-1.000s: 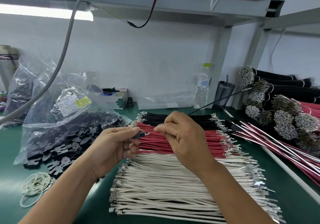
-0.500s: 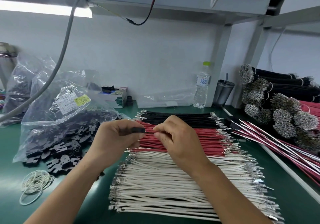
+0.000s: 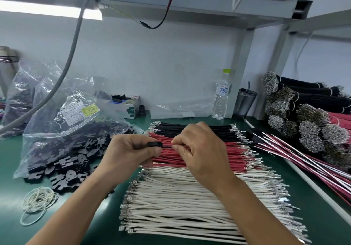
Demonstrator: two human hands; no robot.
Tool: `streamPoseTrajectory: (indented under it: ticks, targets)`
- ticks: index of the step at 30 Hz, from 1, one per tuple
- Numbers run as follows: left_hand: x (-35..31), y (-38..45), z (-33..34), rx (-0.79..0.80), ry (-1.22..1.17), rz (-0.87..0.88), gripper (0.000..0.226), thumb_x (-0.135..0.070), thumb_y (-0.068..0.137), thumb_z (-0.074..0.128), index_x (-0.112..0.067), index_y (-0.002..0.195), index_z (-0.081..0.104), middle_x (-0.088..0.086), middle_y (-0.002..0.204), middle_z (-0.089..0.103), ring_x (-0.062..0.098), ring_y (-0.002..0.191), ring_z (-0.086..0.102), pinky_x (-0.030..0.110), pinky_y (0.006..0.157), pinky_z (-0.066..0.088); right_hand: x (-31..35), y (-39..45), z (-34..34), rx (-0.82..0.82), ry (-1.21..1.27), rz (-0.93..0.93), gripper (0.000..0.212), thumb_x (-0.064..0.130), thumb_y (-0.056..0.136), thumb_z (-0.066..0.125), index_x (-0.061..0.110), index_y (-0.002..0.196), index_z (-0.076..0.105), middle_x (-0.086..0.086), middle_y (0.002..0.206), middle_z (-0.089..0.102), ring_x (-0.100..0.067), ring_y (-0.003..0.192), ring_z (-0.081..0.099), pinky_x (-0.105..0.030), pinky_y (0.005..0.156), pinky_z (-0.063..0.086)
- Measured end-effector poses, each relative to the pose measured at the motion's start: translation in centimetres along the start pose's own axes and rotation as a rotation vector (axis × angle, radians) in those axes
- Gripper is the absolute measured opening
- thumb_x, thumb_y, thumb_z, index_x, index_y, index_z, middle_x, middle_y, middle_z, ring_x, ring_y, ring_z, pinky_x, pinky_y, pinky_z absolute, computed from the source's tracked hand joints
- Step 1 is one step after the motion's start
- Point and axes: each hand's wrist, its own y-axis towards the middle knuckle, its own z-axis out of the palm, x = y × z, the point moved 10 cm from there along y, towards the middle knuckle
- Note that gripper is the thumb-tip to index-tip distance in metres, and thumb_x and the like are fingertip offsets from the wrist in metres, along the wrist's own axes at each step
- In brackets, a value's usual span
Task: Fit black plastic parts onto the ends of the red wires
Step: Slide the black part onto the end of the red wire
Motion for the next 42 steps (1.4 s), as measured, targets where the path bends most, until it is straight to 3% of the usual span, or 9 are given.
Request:
streamPoseTrajectory:
  ticks: [2, 7, 10, 13, 16, 23, 28, 33, 42]
  targets:
    - [0.1, 0.1, -0.6, -0.022, -0.002, 0.006, 0.014, -0.020, 0.068, 0.084, -0.019, 0.082, 0.084, 0.013, 0.070, 0.076, 0.016, 0.055, 0.066, 0.021, 0.055, 0.057, 0.6, -0.3, 0.2, 0.067, -0.023, -0.013, 0.013, 0.042, 0.087, 0.072, 0.034, 0.097, 0.069, 0.019, 0.093, 0.053, -0.003, 0.091, 0.046, -0.017, 0.071, 0.038]
    - [0.6, 0.2, -1.9, -0.088, -0.048, -0.018, 0.016, -0.020, 0.066, 0.087, -0.017, 0.081, 0.084, 0.019, 0.073, 0.075, 0.017, 0.053, 0.064, 0.020, 0.053, 0.056, -0.2, -3.4, 6.5, 0.625, 0.164, 0.236, 0.012, 0.045, 0.084, 0.073, 0.035, 0.091, 0.075, 0.029, 0.071, 0.061, 0.007, 0.076, 0.055, -0.025, 0.071, 0.040]
    - [0.5, 0.2, -1.6, -0.074, -0.062, -0.017, 0.018, -0.020, 0.065, 0.086, -0.017, 0.083, 0.084, 0.019, 0.074, 0.076, 0.017, 0.053, 0.064, 0.021, 0.054, 0.056, -0.8, -3.6, 6.9, 0.666, 0.199, 0.278, 0.007, 0.040, 0.085, 0.072, 0.034, 0.087, 0.075, 0.029, 0.070, 0.063, 0.010, 0.071, 0.058, -0.020, 0.066, 0.040]
    - [0.6, 0.3, -1.6, -0.076, -0.063, -0.011, 0.017, -0.020, 0.066, 0.085, -0.017, 0.083, 0.084, 0.019, 0.073, 0.075, 0.017, 0.053, 0.064, 0.022, 0.054, 0.056, -0.5, -3.9, 6.9, 0.684, 0.193, 0.267, 0.020, 0.058, 0.079, 0.070, 0.040, 0.087, 0.071, 0.029, 0.078, 0.065, 0.009, 0.074, 0.058, -0.023, 0.067, 0.041]
    - [0.8, 0.4, -1.7, -0.095, -0.069, -0.010, 0.012, -0.015, 0.070, 0.086, -0.019, 0.081, 0.084, 0.018, 0.071, 0.075, 0.017, 0.053, 0.064, 0.022, 0.053, 0.055, 0.0, -3.9, 6.7, 0.664, 0.216, 0.264, 0.020, 0.055, 0.076, 0.076, 0.037, 0.085, 0.070, 0.023, 0.084, 0.067, 0.004, 0.078, 0.061, -0.026, 0.073, 0.050]
    - [1.2, 0.5, -1.4, -0.085, -0.066, -0.016, 0.013, -0.004, 0.077, 0.083, -0.016, 0.081, 0.084, 0.012, 0.065, 0.074, 0.013, 0.051, 0.063, 0.018, 0.051, 0.054, 1.5, -3.1, 5.4, 0.503, 0.090, 0.128, 0.009, 0.040, 0.097, 0.057, 0.035, 0.089, 0.058, 0.019, 0.092, 0.058, 0.000, 0.086, 0.053, -0.030, 0.078, 0.039]
    - [1.6, 0.6, -1.5, -0.078, -0.094, -0.042, 0.013, -0.005, 0.076, 0.084, -0.016, 0.082, 0.084, 0.015, 0.068, 0.075, 0.015, 0.052, 0.064, 0.020, 0.052, 0.054, -1.0, -1.6, 3.0, 0.360, 0.315, 0.226, 0.012, 0.026, 0.099, 0.058, 0.034, 0.098, 0.067, 0.019, 0.091, 0.061, -0.001, 0.087, 0.057, -0.022, 0.076, 0.046]
    - [1.5, 0.6, -1.4, -0.040, -0.148, -0.054, 0.020, -0.014, 0.067, 0.087, -0.011, 0.086, 0.084, 0.017, 0.071, 0.076, 0.017, 0.052, 0.065, 0.021, 0.055, 0.055, -2.7, -0.3, 0.0, 0.111, 0.204, 0.221, 0.009, 0.036, 0.088, 0.072, 0.037, 0.080, 0.069, 0.021, 0.084, 0.058, 0.000, 0.082, 0.059, -0.015, 0.066, 0.039]
    - [0.9, 0.4, -1.0, -0.010, -0.191, -0.054, 0.021, -0.011, 0.066, 0.084, -0.008, 0.087, 0.084, 0.018, 0.072, 0.075, 0.019, 0.054, 0.066, 0.022, 0.057, 0.057, -3.0, -1.3, 0.2, -0.006, 0.316, 0.217, 0.007, 0.033, 0.088, 0.073, 0.033, 0.081, 0.072, 0.018, 0.084, 0.060, -0.007, 0.080, 0.061, -0.015, 0.063, 0.044]
